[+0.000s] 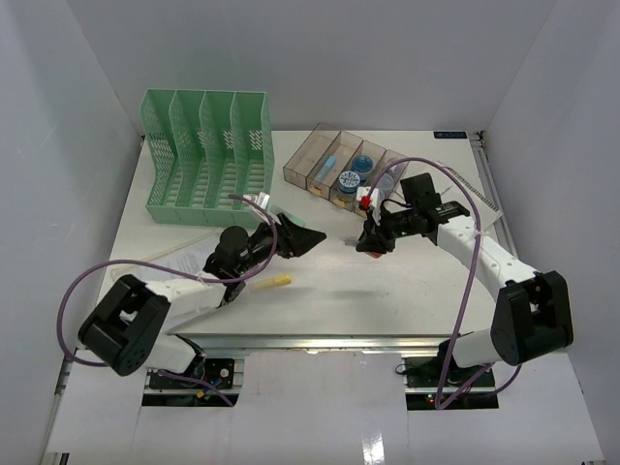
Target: Organize the desk
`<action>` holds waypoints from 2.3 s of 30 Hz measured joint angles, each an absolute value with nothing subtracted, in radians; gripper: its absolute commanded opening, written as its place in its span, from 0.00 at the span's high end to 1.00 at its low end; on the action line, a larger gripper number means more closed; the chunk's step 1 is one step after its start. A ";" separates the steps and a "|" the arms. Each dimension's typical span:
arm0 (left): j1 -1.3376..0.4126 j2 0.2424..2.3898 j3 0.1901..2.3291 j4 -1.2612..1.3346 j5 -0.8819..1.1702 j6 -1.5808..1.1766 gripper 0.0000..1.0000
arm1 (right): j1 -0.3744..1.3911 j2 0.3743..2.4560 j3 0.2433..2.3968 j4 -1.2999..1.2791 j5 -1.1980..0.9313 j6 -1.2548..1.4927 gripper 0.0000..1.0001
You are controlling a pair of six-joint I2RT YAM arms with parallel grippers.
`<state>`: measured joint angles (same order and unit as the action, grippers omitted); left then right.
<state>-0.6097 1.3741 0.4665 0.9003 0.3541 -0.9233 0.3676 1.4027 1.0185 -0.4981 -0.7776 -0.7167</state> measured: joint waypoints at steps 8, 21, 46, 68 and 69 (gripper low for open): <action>-0.717 1.617 0.634 1.104 0.259 -0.954 0.13 | 0.304 1.398 0.986 -0.327 -0.848 -0.448 0.92; -0.762 1.792 0.732 1.158 0.224 -1.002 0.51 | 0.288 1.330 0.917 -0.174 -0.893 -0.285 0.85; -0.709 1.760 0.920 0.697 0.260 -0.793 0.86 | 0.247 1.301 0.898 -0.200 -0.845 -0.383 0.10; -0.554 2.312 2.100 -0.213 -0.095 -0.111 0.84 | 0.166 1.145 0.853 -0.221 -0.713 -0.517 0.10; -0.554 2.339 2.118 -0.228 -0.099 -0.103 0.83 | 0.165 1.145 0.852 -0.220 -0.712 -0.518 0.10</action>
<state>-0.5542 2.3393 2.1176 -0.2276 -0.0994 -0.1027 0.1652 1.1446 0.8524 -0.2205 -0.7115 -0.5175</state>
